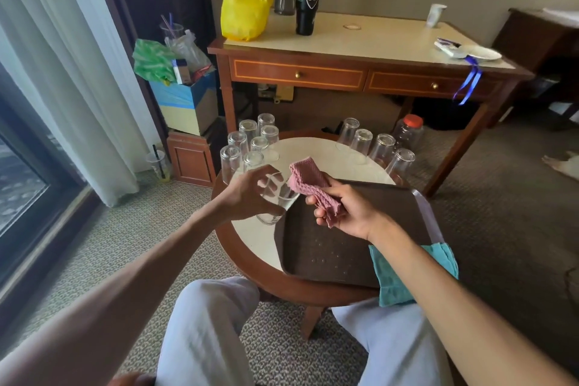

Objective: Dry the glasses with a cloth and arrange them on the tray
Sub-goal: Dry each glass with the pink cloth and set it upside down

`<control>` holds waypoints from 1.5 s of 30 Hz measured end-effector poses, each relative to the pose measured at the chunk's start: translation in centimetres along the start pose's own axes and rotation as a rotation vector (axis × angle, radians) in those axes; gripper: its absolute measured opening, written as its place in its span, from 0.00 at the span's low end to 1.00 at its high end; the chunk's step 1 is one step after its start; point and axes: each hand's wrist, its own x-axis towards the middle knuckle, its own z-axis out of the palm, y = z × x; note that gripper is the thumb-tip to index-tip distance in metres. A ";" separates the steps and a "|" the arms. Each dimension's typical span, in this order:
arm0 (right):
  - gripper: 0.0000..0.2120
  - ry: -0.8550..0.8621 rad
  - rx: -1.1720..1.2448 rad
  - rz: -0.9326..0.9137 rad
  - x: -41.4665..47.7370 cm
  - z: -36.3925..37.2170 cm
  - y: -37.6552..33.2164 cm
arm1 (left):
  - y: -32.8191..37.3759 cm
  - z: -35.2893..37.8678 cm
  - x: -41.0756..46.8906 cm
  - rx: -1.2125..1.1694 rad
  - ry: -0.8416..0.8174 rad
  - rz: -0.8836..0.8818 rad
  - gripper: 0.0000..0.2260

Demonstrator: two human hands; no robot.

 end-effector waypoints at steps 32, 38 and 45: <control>0.10 -0.039 -0.728 0.125 -5.3 -1.9 -5.4 | 13.2 -2.4 1.9 0.302 -0.297 0.310 0.34; 0.09 0.115 -0.636 -0.099 -5.0 -2.8 -4.9 | 12.4 -3.2 1.8 0.028 -0.183 0.239 0.31; 0.22 0.297 -0.742 -0.222 -3.6 -2.2 -4.4 | 11.2 -2.3 1.8 -0.147 -0.253 0.120 0.21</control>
